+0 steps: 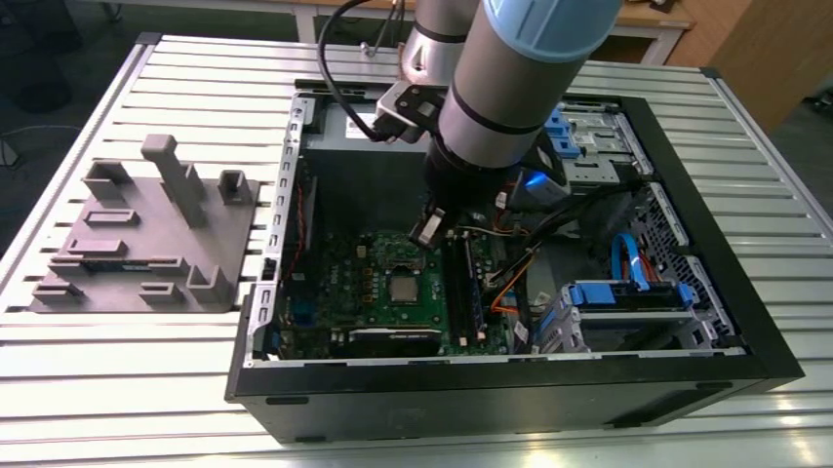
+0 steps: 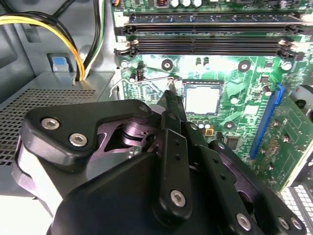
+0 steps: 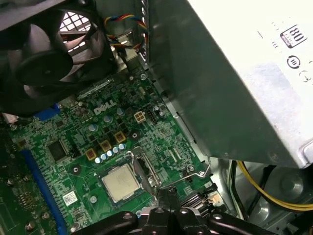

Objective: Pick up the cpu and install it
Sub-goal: 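Close the cpu cover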

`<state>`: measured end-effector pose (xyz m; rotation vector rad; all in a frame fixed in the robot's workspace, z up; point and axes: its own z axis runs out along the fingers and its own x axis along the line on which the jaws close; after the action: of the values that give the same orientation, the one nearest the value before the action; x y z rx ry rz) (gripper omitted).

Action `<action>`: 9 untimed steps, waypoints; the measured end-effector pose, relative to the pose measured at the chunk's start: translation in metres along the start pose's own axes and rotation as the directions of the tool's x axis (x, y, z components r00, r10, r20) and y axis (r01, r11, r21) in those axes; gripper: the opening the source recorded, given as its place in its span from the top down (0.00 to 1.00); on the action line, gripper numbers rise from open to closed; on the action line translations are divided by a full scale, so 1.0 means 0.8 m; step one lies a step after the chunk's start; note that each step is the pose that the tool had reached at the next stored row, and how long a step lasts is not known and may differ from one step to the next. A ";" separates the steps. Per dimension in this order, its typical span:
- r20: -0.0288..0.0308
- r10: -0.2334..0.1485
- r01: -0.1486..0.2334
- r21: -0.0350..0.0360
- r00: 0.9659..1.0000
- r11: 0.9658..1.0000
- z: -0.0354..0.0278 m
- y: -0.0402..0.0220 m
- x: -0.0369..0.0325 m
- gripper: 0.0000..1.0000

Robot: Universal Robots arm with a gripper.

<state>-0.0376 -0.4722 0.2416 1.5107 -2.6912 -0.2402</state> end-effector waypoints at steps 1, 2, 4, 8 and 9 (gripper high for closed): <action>-0.001 0.000 0.000 0.000 1.000 1.000 -0.0001 -0.0005 0.0008 0.90; -0.002 0.000 0.000 0.001 1.000 1.000 -0.0002 -0.0009 0.0016 0.90; -0.004 0.001 -0.001 0.003 1.000 1.000 -0.0003 -0.0017 0.0030 0.90; -0.009 0.001 -0.001 0.005 1.000 1.000 -0.0008 -0.0037 0.0062 0.90; -0.010 0.001 -0.001 0.006 1.000 1.000 -0.0008 -0.0041 0.0069 0.90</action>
<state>-0.0376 -0.4787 0.2416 1.5077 -2.6876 -0.2236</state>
